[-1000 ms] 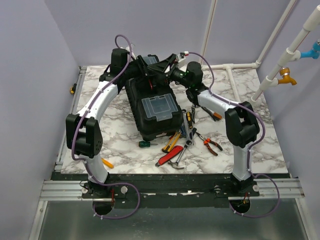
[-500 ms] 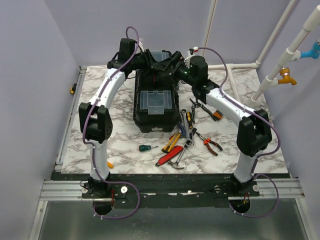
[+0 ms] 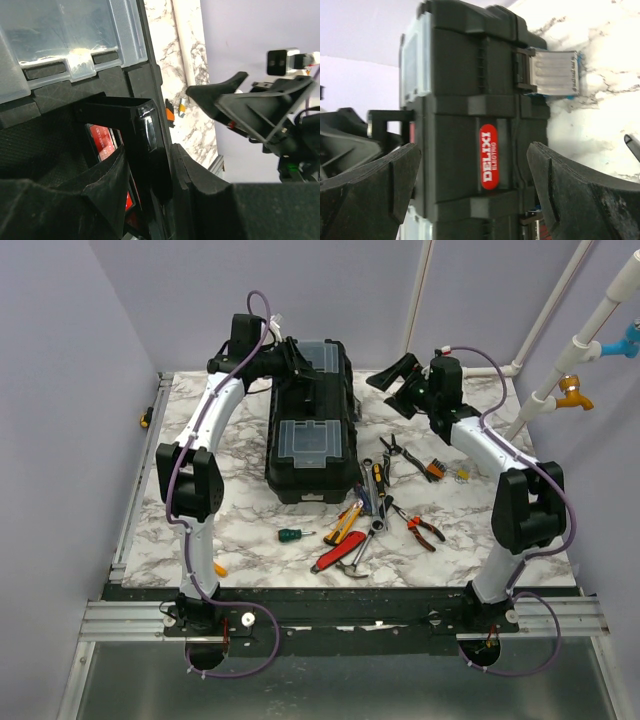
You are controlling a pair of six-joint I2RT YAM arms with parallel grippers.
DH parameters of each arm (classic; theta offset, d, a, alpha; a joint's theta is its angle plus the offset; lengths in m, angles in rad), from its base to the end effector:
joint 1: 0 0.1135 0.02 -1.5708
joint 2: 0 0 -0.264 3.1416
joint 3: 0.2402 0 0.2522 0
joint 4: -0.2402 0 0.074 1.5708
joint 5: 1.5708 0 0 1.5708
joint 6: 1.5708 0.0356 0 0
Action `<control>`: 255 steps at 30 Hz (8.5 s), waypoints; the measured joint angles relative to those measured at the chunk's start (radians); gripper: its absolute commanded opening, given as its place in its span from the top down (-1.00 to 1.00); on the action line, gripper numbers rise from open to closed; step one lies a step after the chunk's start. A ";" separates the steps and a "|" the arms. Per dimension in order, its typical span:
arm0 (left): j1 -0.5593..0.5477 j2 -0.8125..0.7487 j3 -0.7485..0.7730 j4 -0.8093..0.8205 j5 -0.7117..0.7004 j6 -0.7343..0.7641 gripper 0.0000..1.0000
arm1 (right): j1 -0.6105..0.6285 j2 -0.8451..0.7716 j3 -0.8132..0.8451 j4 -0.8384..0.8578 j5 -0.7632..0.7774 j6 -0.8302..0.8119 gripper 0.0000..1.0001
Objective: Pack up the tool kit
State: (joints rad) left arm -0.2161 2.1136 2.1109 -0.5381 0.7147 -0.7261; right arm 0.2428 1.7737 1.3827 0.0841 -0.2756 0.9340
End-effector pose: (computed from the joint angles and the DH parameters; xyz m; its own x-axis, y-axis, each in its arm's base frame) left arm 0.4716 -0.1274 0.3470 -0.8479 -0.3273 -0.4170 0.1976 0.5348 -0.8215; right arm 0.4109 0.1118 0.3015 -0.5628 0.6576 -0.5007 -0.0515 0.5767 0.8153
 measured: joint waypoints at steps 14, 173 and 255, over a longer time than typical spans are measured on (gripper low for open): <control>0.059 0.000 -0.015 0.049 0.145 -0.110 1.00 | 0.006 0.072 -0.047 -0.024 -0.020 -0.056 -0.62; -0.404 -0.402 -0.288 -0.567 -1.572 0.523 -0.95 | 0.215 0.299 0.060 0.066 -0.357 -0.193 0.82; 0.092 -0.646 -1.054 0.465 -0.157 -0.006 -0.91 | 0.129 0.283 0.488 -0.279 -0.132 -0.187 -0.88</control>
State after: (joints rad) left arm -0.1246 1.4677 1.0573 -0.0731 0.5579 -0.7319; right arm 0.3717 2.0571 1.8709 -0.1947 -0.4076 0.7471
